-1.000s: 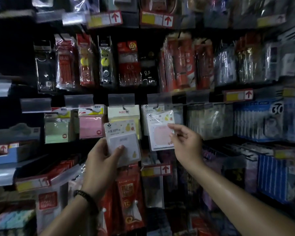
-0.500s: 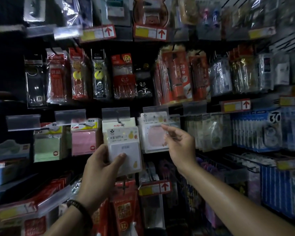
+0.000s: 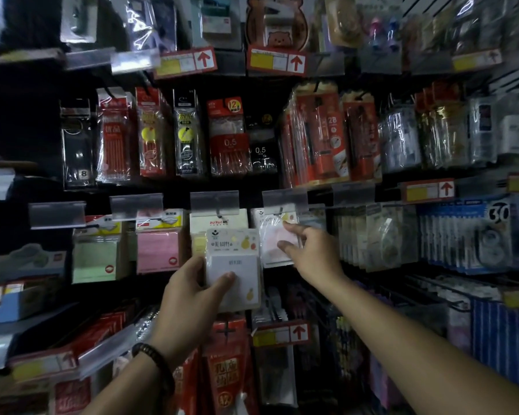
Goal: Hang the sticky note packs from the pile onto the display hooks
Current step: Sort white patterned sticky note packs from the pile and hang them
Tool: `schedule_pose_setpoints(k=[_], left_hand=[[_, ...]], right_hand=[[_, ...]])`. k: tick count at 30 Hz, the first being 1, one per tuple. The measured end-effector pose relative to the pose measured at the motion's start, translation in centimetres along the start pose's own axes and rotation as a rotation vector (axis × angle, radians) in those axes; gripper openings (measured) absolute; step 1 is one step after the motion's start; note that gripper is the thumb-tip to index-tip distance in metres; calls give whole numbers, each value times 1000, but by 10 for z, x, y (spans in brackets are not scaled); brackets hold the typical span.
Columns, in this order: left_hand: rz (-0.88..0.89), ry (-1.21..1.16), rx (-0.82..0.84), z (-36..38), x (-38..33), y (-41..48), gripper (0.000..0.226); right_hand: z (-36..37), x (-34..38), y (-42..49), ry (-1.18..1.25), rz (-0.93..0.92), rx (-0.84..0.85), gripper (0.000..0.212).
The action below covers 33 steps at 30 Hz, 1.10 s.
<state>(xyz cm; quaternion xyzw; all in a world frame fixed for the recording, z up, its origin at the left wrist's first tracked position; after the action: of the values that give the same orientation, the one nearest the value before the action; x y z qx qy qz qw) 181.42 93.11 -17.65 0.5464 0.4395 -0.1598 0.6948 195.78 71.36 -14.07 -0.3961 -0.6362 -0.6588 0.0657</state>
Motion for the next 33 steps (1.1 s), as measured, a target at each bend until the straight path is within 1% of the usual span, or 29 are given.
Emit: schedule_pose_setpoints(k=[1,3,7,9,10,11,13,15,17,19,21,23,26,29,33], left_hand=[[-5,7,5,0,0,0,26],[-16,12,13,0,1,-1,27],[-37,-7,22,4,1,-4,25],[-24,5,19,7,0,-5,23],[-20,12,16,8,0,-5,23],[-19,13,18,10,0,-5,23],[-23,4,20,15,1,-5,24],[-25,-20,23,22,2,-5,25],[-20,-44,32,31,1,-6,26],[2,-45,37,42,1,-9,27],[26,-29,7,50,2,-10,30],[34,-31,-28,55,1,-12,38],[120,25,-68,58,-2,-11,53],[191,98,-37,58,-6,-12,58],[203,136,22,61,-5,-9,61]], right_hand=[[0,0,4,-45,-5,18,54],[1,1,11,-80,15,55,55],[2,-7,14,-243,117,121,44],[-3,-3,6,-315,68,95,40],[-8,3,-2,-296,15,64,36],[-14,11,-14,-225,-29,39,33],[-26,24,-41,-12,-60,35,33],[-34,31,-67,174,-44,111,49],[-34,31,-86,285,-21,181,65],[-32,26,-94,357,9,179,71],[-34,20,-94,372,26,123,67],[-38,15,-88,392,48,81,64],[-42,11,-77,410,48,32,64],[-44,10,-66,348,0,-50,62],[-46,15,-50,343,-31,-96,56]])
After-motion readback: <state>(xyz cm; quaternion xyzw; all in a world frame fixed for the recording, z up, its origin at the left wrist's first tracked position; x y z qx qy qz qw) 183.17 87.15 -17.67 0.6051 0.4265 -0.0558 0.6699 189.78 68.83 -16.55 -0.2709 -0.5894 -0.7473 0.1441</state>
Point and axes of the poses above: each hand's wrist, its own y-axis towards the middle knuckle, its own z-axis out of the palm, x = y × z, the point moved 4 cm from there along y, towards the middle knuckle, and after that the axes turned 9 degrees about -x, right-handed, at the moved point
